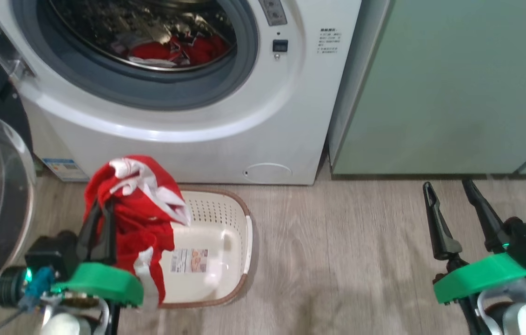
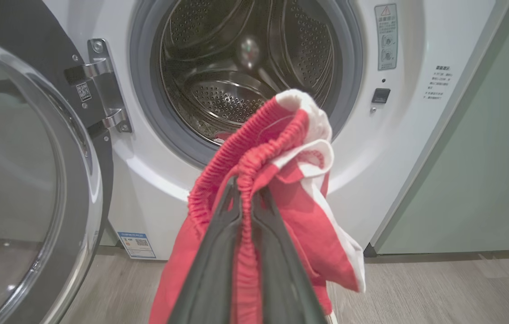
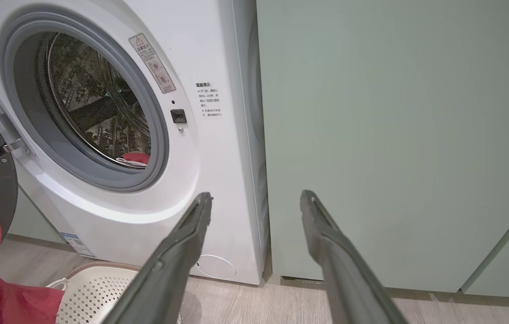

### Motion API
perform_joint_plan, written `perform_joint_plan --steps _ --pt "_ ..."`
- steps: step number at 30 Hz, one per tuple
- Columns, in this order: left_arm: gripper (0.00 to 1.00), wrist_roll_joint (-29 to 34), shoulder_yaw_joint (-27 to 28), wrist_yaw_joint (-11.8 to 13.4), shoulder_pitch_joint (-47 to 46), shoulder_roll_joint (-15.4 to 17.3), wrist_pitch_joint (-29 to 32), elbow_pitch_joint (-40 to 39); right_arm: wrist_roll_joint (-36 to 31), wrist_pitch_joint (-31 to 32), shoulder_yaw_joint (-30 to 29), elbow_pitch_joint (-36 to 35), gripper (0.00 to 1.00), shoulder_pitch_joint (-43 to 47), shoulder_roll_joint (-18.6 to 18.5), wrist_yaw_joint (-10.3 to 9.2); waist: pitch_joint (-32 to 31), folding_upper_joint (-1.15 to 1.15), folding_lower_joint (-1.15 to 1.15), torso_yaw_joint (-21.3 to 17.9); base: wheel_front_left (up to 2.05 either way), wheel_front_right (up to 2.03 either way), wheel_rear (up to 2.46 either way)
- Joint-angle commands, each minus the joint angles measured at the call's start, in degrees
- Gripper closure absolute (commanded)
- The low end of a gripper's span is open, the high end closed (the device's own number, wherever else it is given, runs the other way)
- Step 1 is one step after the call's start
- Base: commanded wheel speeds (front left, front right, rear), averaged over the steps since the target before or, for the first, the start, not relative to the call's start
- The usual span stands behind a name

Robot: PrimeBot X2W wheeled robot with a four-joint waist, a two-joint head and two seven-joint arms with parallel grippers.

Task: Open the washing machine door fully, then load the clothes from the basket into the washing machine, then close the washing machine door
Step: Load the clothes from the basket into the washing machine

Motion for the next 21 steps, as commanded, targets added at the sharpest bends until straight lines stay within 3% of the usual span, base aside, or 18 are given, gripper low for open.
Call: perform_joint_plan --steps 1,13,21 --pt "1.0 -0.56 2.6 0.34 -4.21 0.69 -0.92 -1.49 -0.52 -0.09 1.23 -2.49 0.0 -2.1 -0.19 0.0 1.34 0.0 0.0 -0.33 0.0 0.0 0.0" --pt "1.0 -4.04 5.89 -3.42 -20.56 3.08 0.91 7.49 1.33 -2.89 2.47 -2.75 0.0 -6.67 -0.19 0.0 13.58 0.0 0.0 -5.18 0.0 0.0 0.0" --pt "1.0 -6.79 7.76 -7.72 -37.23 8.1 7.74 16.87 4.23 -7.4 4.48 -0.06 0.0 -10.11 -0.19 0.0 22.33 0.0 0.0 -10.47 0.0 0.0 0.0"
